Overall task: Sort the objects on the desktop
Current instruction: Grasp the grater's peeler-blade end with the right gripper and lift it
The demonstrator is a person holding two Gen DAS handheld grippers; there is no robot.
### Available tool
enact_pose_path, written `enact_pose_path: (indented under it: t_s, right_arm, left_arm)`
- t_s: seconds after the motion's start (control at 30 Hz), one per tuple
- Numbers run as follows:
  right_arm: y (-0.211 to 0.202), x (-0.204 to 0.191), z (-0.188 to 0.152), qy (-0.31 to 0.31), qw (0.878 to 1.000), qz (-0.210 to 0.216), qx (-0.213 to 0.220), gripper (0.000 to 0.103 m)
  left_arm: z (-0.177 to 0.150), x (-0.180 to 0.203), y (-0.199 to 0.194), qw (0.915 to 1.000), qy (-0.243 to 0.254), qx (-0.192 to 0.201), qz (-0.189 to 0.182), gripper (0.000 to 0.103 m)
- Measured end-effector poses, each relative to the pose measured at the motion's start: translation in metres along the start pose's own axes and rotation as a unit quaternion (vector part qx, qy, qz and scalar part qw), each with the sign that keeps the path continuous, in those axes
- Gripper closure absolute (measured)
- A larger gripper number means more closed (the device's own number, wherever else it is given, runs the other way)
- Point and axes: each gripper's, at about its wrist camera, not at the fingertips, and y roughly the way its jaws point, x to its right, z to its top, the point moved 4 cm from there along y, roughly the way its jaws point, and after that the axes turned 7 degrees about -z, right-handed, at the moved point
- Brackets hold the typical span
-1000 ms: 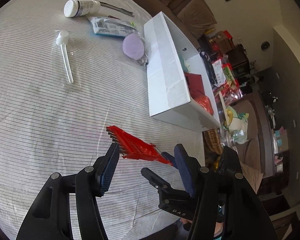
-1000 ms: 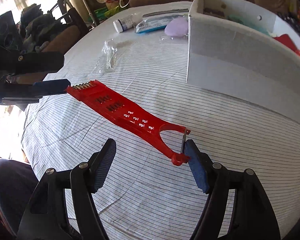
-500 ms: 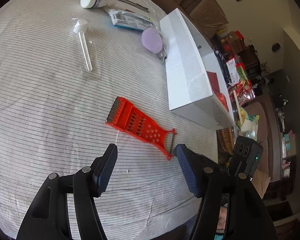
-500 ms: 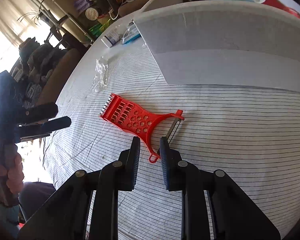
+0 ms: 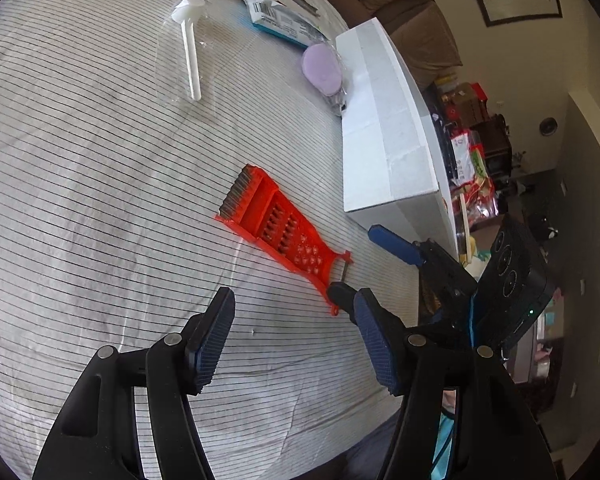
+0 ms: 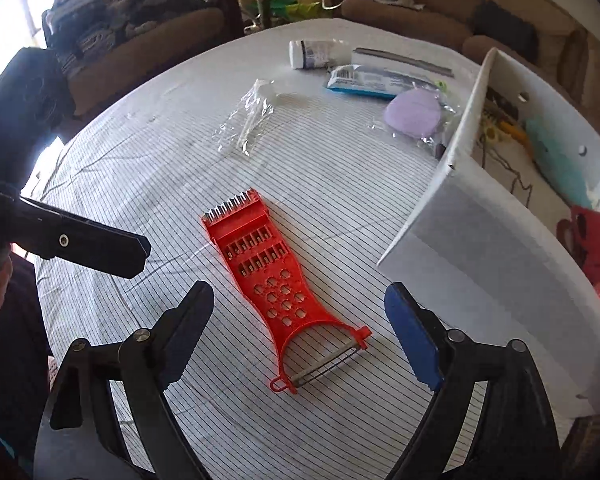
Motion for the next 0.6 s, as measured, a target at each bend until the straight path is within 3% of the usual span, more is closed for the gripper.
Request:
enact_pose_path:
  t_s: [0.17,0.23,0.3,0.33,0.4,0.6]
  right_arm:
    - [0.026,-0.017,-0.003,-0.052,0.998,-0.002,-0.035,0.023]
    - [0.036,-0.019,-0.009,-0.049,0.998,0.0,-0.049,0.046]
    - [0.033,-0.016,-0.011,-0.03,0.999,0.006,-0.035,0.066]
    - [0.031,-0.014,-0.011,-0.023,0.999,0.006,-0.035,0.067]
    - [0.027,-0.01,-0.012,0.013,0.998,0.044,-0.035,0.067]
    - [-0.012,-0.003,-0.017,0.101,0.988,0.118,0.014,0.067]
  left_arm:
    - [0.005,-0.005,-0.002,0.9999,-0.012,0.003,-0.006,0.034]
    - [0.006,-0.004,-0.001,0.9998,-0.014,0.003,-0.012,0.033]
    - [0.007,-0.001,0.001,0.9997,-0.016,0.004,-0.017,0.032]
    - [0.007,0.0,0.001,0.9997,-0.016,0.004,-0.019,0.032]
    - [0.008,0.003,0.003,0.9996,-0.017,0.005,-0.023,0.032]
    - [0.012,0.01,0.006,0.9985,-0.029,0.016,-0.044,0.029]
